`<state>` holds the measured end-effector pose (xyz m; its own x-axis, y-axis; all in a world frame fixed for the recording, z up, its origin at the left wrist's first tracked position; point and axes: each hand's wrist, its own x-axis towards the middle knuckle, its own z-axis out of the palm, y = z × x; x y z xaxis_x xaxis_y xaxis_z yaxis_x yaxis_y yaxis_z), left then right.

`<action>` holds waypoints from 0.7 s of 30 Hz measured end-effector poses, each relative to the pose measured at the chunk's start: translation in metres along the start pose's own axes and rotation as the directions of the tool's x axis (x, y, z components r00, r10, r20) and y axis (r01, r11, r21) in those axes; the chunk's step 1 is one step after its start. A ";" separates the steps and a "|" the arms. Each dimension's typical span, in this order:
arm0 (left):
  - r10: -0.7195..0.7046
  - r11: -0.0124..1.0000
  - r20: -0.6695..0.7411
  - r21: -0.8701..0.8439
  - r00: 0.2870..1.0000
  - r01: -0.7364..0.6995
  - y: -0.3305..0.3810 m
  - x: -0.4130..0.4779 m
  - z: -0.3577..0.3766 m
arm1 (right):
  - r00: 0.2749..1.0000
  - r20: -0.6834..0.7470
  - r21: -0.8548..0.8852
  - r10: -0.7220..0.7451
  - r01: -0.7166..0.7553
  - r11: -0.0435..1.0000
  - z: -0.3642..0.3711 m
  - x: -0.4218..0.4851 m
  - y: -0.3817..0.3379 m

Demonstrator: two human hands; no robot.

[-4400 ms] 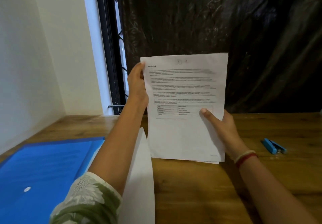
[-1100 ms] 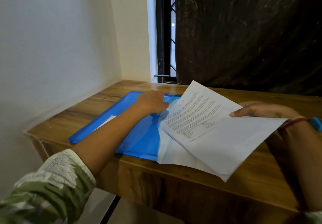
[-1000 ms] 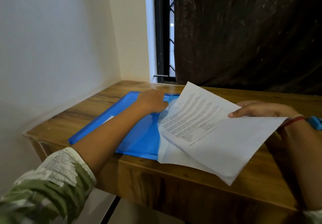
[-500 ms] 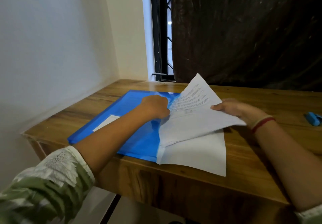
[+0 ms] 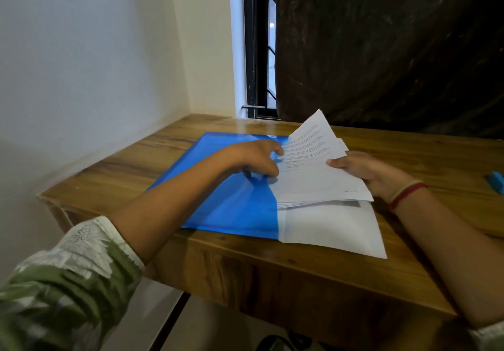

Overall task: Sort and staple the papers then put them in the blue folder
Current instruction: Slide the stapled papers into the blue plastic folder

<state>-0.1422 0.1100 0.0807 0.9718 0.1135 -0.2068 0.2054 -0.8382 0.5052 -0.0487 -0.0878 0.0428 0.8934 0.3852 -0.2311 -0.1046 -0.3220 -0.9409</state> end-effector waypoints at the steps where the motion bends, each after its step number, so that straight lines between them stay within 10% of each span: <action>1: 0.013 1.000 -0.012 -0.004 1.000 -0.013 0.004 0.001 0.002 | 1.000 -0.021 -0.017 0.006 -0.006 1.000 0.006 -0.001 -0.002; 21: 0.063 0.966 -0.129 -0.243 0.990 -0.093 0.021 0.004 0.017 | 0.986 -0.169 -0.281 0.011 -0.059 0.958 -0.043 -0.014 -0.013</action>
<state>-0.1357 0.0838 0.0765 0.9897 0.1280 -0.0646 0.1357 -0.6906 0.7104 -0.0412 -0.1261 0.0691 0.9532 0.2301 -0.1960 -0.0297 -0.5741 -0.8182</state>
